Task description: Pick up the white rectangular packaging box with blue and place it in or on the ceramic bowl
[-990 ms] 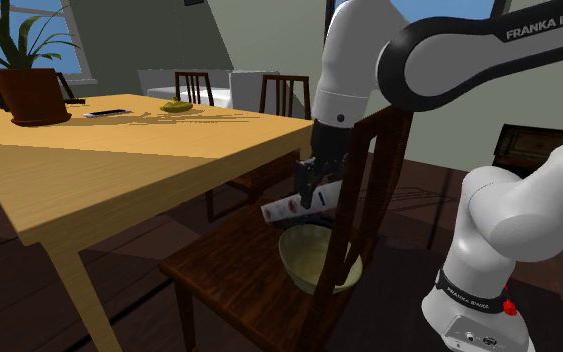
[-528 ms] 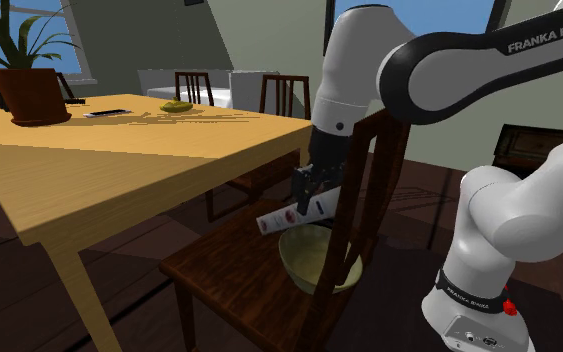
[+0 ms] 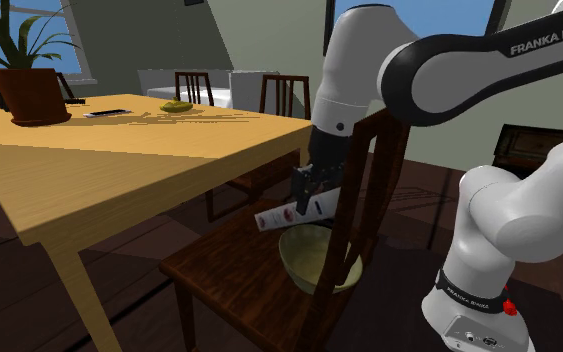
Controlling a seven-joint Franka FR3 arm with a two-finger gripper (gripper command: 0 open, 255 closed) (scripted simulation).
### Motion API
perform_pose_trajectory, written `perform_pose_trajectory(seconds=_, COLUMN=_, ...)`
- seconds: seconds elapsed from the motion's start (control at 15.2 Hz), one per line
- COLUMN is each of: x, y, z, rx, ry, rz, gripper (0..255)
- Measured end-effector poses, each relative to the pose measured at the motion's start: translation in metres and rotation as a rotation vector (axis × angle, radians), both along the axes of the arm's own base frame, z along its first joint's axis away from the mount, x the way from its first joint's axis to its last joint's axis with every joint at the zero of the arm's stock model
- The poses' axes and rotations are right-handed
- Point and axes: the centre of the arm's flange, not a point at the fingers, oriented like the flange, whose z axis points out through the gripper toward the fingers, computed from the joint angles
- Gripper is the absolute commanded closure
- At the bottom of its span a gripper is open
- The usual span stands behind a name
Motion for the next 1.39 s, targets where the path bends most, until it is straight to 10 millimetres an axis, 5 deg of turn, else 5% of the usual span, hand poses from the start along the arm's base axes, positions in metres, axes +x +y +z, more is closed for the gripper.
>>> perform_pose_trajectory(seconds=0.26, x=0.001, y=0.001, z=0.003, rx=0.020, ry=-0.022, rz=0.005, gripper=255)
perform_pose_trajectory(seconds=0.33, x=0.000, y=0.001, z=0.002, rx=0.015, ry=-0.019, rz=-0.008, gripper=0)
perform_pose_trajectory(seconds=1.39, x=-0.011, y=-0.002, z=-0.010, rx=-0.031, ry=0.121, rz=-0.014, gripper=0)
